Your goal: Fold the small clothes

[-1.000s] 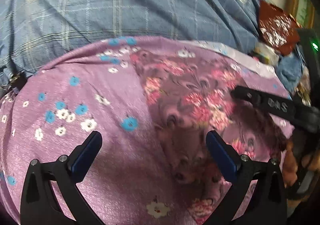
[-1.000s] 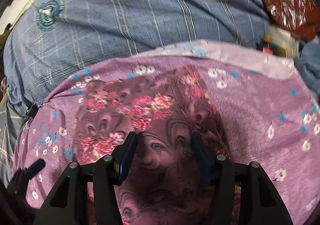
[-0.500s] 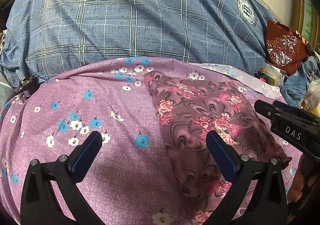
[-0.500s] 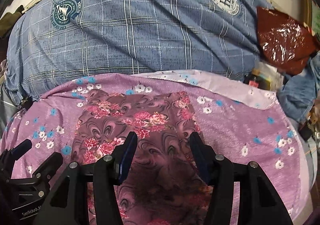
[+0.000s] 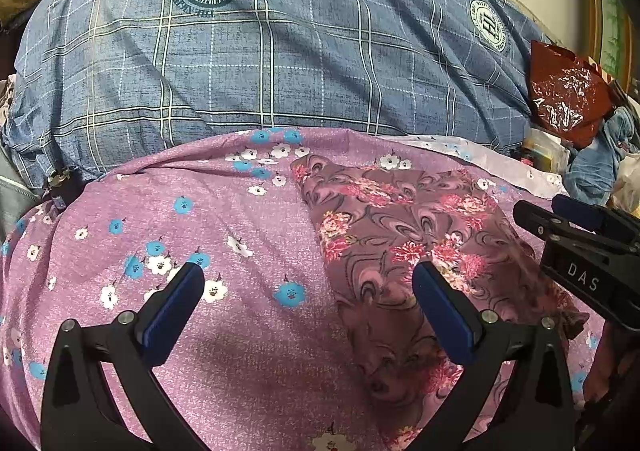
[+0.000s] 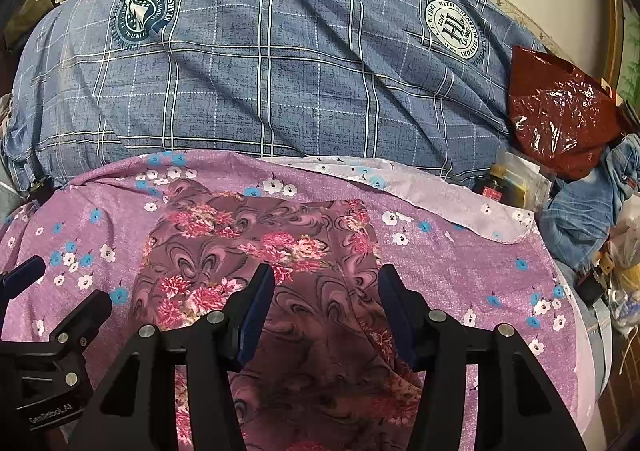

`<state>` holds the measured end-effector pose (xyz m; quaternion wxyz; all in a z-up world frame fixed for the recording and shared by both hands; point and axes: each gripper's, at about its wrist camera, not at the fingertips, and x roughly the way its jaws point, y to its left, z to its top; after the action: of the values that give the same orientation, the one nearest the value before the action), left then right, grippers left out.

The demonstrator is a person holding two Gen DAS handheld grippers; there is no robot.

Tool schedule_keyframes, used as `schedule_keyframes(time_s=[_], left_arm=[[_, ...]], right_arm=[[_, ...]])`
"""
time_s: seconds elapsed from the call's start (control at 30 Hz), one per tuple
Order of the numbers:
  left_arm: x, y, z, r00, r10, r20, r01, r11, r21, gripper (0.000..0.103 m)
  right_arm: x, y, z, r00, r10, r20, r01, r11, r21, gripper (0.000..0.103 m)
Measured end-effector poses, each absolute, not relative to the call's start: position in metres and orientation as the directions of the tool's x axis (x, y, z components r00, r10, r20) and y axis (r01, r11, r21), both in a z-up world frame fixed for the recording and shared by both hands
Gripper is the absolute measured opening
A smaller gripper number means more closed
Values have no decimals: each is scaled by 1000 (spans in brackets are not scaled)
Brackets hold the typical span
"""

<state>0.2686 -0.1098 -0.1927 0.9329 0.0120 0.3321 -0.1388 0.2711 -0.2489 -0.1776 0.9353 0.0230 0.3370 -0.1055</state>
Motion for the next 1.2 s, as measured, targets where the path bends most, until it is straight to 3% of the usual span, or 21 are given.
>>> schedule_keyframes(time_s=[0.27, 0.5, 0.83, 1.0, 1.2], left_arm=[[272, -122, -201, 719, -249, -649, 289, 956, -48, 103], [286, -134, -229, 632, -180, -754, 281, 960, 6, 103], [291, -117, -222, 638, -203, -743, 242, 969, -57, 103], [302, -121, -240, 584, -173, -793, 239, 970, -37, 103], [298, -117, -231, 584, -188, -790, 234, 971, -58, 103]], right_arm=[[273, -248, -182, 745, -177, -643, 206, 978, -30, 54], [275, -251, -186, 739, -178, -650, 214, 976, -24, 54], [299, -248, -203, 699, -194, -688, 222, 974, -49, 54], [325, -247, -229, 632, -168, -757, 211, 977, -41, 57], [324, -246, -228, 634, -181, -751, 220, 974, -49, 55]])
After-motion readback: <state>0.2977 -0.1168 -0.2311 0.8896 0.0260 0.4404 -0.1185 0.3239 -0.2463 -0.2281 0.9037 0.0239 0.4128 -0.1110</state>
